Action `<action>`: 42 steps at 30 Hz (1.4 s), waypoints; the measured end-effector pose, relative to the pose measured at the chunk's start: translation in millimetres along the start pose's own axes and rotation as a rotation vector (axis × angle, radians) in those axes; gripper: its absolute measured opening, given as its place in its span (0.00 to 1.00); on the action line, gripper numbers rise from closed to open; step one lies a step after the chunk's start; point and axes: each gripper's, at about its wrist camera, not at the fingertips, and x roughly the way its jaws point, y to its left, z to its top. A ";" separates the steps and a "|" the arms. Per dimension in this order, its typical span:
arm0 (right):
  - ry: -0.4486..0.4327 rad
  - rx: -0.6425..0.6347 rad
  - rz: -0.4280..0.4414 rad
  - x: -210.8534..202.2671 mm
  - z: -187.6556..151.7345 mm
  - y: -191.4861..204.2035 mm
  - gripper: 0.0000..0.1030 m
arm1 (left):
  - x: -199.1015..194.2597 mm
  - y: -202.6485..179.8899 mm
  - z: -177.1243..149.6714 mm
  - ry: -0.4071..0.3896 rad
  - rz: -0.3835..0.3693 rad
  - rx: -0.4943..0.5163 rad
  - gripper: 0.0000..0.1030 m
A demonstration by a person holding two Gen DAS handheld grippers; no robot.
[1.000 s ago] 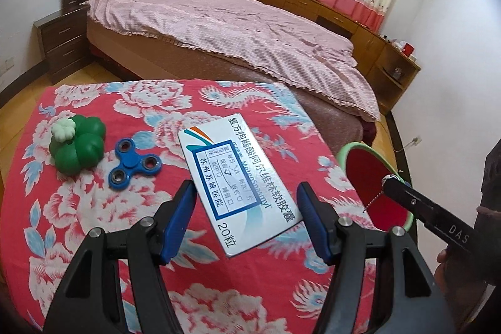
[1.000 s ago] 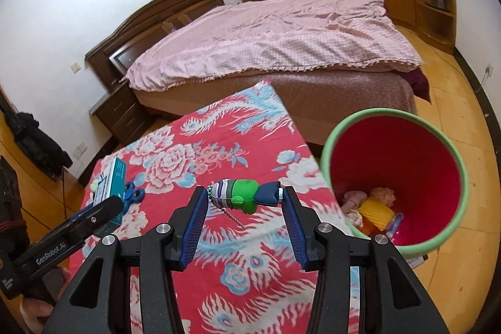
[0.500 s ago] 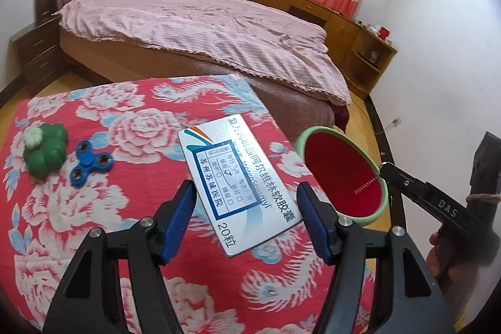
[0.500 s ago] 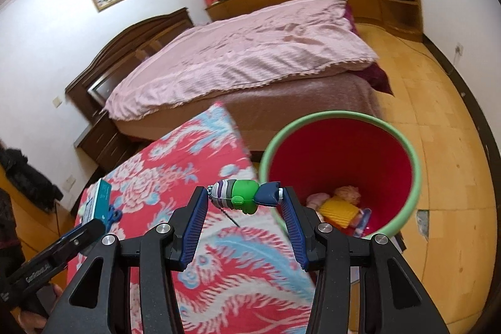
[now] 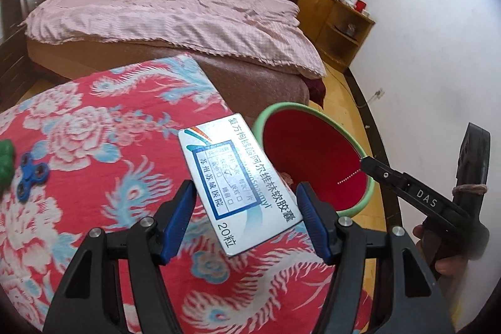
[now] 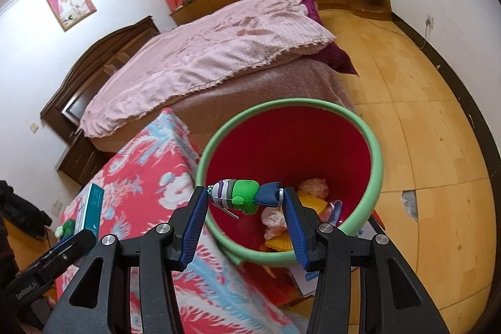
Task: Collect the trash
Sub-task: 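Carry the medicine box and green keychain over the red bucket, then open the left tool to drop the medicine box into the bucket, then open the right tool to drop the green keychain into the bucket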
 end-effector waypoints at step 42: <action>-0.022 0.112 -0.038 -14.4 -9.3 -43.8 0.56 | 78.5 -57.4 4.0 0.114 -0.006 0.127 0.65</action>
